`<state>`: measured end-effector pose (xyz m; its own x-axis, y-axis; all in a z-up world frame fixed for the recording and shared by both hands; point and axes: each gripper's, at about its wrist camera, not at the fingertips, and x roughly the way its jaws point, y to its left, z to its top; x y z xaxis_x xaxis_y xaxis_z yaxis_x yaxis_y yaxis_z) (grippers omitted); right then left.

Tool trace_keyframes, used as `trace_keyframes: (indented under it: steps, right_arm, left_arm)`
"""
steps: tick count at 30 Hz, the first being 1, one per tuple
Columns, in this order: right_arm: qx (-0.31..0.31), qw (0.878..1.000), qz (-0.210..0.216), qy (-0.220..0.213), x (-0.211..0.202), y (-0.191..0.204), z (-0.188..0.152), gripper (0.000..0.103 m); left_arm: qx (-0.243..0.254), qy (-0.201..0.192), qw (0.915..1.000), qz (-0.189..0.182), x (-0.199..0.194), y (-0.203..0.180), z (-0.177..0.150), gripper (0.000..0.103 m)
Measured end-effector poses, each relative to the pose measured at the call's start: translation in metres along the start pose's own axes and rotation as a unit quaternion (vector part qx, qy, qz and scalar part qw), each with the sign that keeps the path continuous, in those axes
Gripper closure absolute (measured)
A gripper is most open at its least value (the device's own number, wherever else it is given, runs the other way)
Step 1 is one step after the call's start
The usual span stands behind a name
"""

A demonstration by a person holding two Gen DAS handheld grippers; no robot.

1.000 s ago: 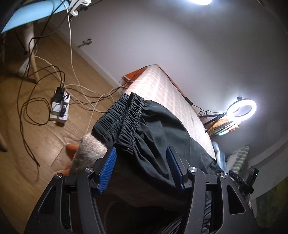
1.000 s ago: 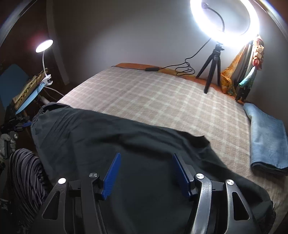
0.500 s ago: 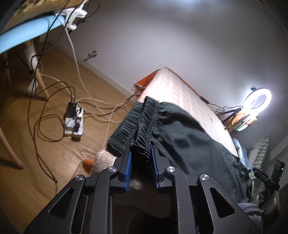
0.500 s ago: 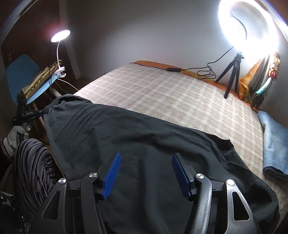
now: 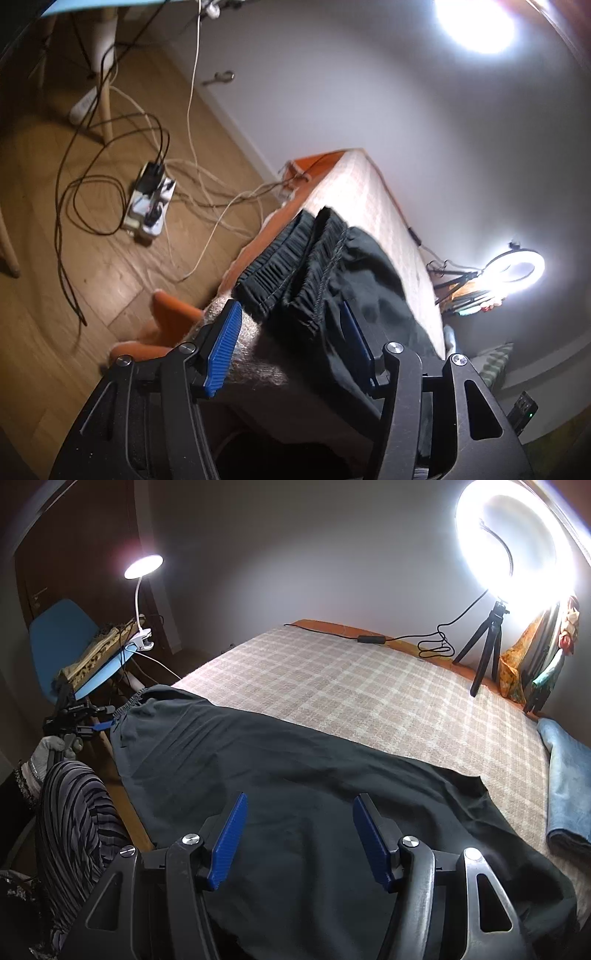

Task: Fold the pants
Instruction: 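Grasp the black elastic waistband with the left gripper, then lift the waistband with the left gripper toward the right gripper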

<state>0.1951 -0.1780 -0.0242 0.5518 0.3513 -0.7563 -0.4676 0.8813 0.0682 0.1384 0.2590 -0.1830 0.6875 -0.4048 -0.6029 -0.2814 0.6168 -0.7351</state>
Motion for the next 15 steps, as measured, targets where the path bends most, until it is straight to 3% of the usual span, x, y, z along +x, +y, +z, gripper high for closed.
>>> trace_keyframes:
  steps: [8, 15]
  right_arm:
    - [0.007, 1.000, -0.003, 0.008, 0.007, -0.003, 0.000, 0.041]
    - [0.010, 1.000, -0.010, 0.017, 0.010, -0.007, -0.002, 0.041]
  left_arm:
    - [-0.005, 0.012, 0.9998, -0.014, 0.025, 0.003, 0.001, 0.048]
    - [-0.021, -0.044, 0.9971, -0.058, 0.021, 0.005, -0.002, 0.051]
